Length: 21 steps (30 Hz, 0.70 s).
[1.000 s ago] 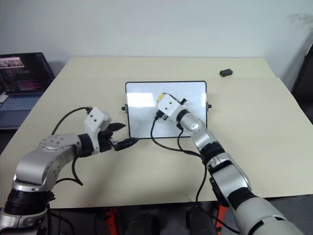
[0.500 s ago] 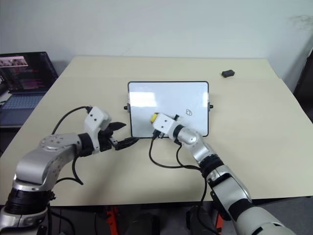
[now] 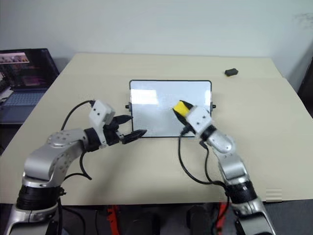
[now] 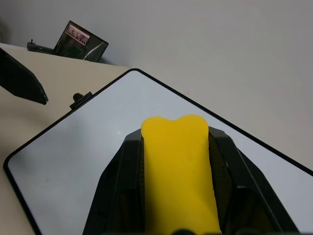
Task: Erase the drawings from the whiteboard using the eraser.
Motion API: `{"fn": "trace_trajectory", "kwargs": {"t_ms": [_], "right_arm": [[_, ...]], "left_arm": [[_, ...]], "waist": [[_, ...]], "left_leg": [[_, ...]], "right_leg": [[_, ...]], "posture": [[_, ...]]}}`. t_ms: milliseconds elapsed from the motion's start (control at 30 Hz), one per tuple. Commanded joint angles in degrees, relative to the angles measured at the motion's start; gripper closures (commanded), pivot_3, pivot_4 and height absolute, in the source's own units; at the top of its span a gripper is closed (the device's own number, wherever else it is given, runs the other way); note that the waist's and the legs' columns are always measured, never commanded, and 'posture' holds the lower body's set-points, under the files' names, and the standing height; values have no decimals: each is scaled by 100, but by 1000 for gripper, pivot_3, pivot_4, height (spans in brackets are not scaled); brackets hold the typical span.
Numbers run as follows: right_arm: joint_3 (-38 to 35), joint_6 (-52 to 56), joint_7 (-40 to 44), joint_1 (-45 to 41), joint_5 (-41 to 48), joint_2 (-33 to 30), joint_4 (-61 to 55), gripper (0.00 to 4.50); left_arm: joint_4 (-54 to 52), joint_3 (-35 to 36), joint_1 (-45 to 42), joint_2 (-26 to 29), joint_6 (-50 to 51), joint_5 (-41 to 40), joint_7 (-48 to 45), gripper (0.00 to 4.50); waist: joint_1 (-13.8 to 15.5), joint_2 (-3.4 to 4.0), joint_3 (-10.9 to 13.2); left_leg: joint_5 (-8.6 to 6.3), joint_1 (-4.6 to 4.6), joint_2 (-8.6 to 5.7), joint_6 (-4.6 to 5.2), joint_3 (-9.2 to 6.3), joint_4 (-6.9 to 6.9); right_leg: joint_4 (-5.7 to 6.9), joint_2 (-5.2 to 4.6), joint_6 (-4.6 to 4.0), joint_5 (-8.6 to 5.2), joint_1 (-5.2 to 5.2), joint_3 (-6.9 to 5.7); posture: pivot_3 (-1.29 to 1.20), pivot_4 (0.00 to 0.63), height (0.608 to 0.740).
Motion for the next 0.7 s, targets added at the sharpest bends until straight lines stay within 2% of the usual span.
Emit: {"fn": "trace_trajectory", "kwargs": {"t_ms": [33,200,367,700], "right_arm": [[-225,327,78,654,260,-199,-771,3199],[-159,414,17,1439,195,-282,-1140,3199],[-131,388,-108,1852,31,-304,-1156,3199],[-268,372,-231,1371,54,-325,-858,3199]], "left_arm": [[-182,48,48,82,-106,-28,-89,0],[-125,-61,-13,46,-164,10,-158,0],[59,-216,-235,-64,-413,105,-210,0],[692,-875,-944,-415,-661,498,-292,0]], "waist": [[7,0,0],[0,0,0],[16,-1,0],[18,-1,-1]], "left_leg": [[0,0,-1,0,0,-1],[0,6,2,0,6,-1],[1,7,0,0,5,3],[1,8,-2,0,6,4]], "right_leg": [[-1,0,0,0,0,1],[2,2,1,-1,0,4],[2,3,3,-2,5,3],[1,6,3,-1,7,3]], "posture": [[0,150,740],[0,150,740],[0,150,740],[0,150,740]]}}
